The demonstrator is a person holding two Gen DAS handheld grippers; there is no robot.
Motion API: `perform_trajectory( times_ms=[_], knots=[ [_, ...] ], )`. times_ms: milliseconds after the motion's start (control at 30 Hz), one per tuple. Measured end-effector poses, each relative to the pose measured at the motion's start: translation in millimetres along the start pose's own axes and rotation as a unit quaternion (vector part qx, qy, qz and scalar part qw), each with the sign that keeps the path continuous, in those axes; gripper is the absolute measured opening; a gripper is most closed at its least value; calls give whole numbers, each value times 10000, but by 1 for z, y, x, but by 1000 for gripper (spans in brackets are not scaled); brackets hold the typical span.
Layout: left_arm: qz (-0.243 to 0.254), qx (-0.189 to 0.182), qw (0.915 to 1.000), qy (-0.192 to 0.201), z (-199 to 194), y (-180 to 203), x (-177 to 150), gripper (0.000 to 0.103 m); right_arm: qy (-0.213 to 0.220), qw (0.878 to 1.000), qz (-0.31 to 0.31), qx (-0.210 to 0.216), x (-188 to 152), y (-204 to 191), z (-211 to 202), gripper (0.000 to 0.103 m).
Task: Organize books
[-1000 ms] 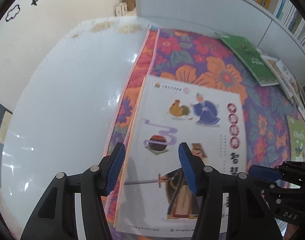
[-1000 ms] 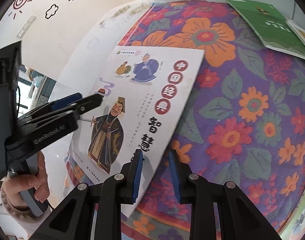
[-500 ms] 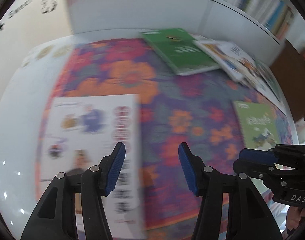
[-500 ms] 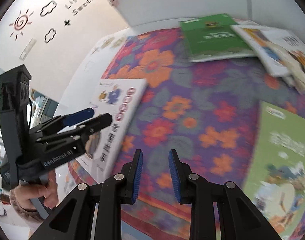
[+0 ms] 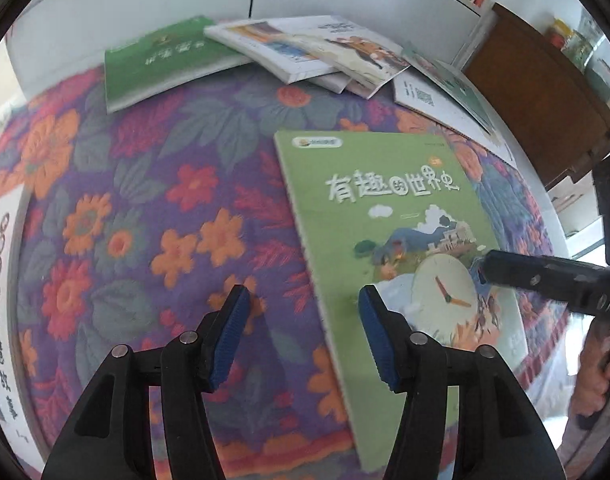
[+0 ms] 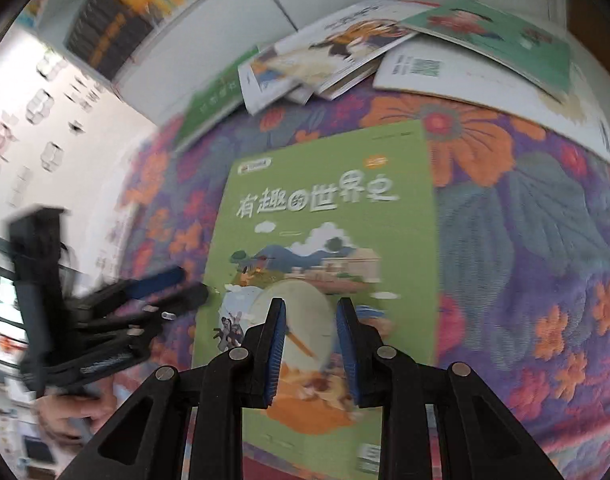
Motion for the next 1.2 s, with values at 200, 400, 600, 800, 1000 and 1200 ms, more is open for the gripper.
perform_trajectory(
  times_ms=[200,400,600,800,1000,1200],
  knots=[
    [-196,-194,9987,421,-2,0,-12,55,2,9991,-409,-68,-1,18,-15,26],
    [-324,-557,9955,698,-11,-6,-30,54,-6,9980,-592,215,-20,25,-24,26],
    [-258,-600,9953,714,-8,-4,-28,55,-71,9970,-750,194,-25,30,-8,38],
    [-411,-1294,9888,613,-12,-7,-35,56,175,9931,-573,1010,-21,37,-3,53],
    [-943,-1789,9780,508,-9,-26,-33,44,127,9824,-346,1830,-10,47,6,50],
    [-1590,-2141,9635,233,5,-56,-26,16,-355,9786,-196,2017,1,55,20,21]
  ],
)
Point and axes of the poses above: each gripper's, at about its wrist camera, not at the fingertips, and z roughly the way its jaws point, y to its right, x to its top, the point moved 2 cm from there along z, roughly the way its jaws point, and after that the axes turned 1 degree about -y, right-handed, at the moved point
